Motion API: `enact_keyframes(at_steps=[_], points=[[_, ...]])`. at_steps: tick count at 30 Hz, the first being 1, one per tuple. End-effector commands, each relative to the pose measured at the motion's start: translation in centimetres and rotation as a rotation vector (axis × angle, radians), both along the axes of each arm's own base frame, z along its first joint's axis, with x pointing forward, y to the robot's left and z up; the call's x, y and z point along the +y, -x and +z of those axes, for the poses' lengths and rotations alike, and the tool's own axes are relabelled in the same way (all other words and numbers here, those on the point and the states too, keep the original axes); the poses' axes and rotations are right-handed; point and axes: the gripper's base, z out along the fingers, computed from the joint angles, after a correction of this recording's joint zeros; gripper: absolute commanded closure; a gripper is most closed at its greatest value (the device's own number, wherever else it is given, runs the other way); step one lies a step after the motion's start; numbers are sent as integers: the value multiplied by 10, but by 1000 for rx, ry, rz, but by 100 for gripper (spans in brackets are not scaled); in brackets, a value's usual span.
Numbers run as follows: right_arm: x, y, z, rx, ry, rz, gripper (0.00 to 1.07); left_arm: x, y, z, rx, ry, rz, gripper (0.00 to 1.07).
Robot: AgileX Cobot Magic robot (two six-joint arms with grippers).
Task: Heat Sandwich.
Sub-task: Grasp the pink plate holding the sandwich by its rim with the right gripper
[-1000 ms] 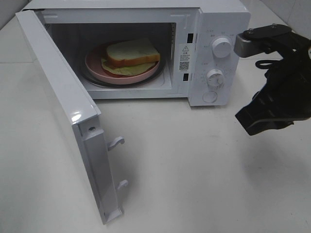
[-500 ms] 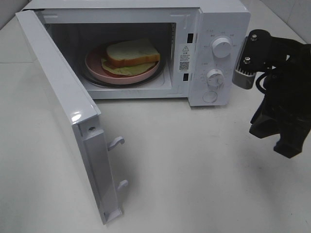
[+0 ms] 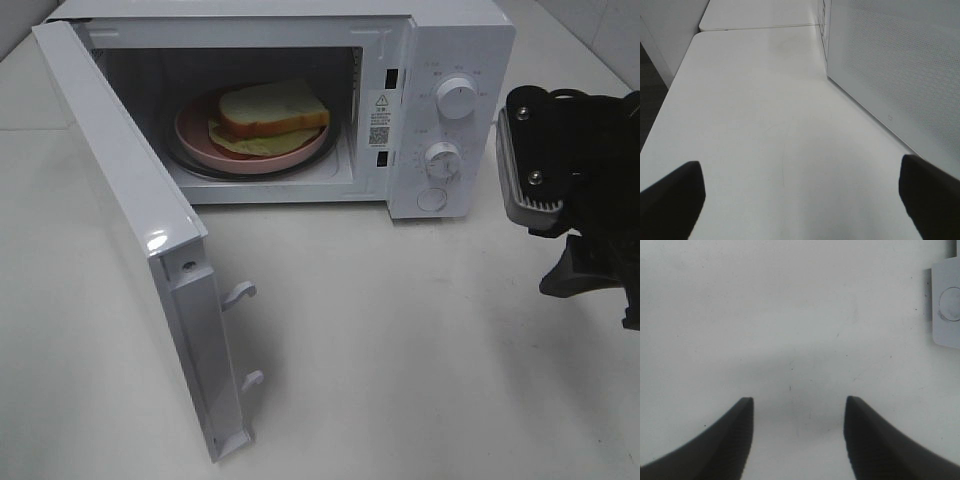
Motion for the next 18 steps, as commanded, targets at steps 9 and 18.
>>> enact_keyframes(at_steps=[9, 18], points=[[-1, -2, 5, -32, -10, -10, 14, -1, 3, -1, -31, 9, -1, 3], [20, -16, 17, -77, 58, 94, 16, -1, 3, -1, -31, 9, -1, 3]])
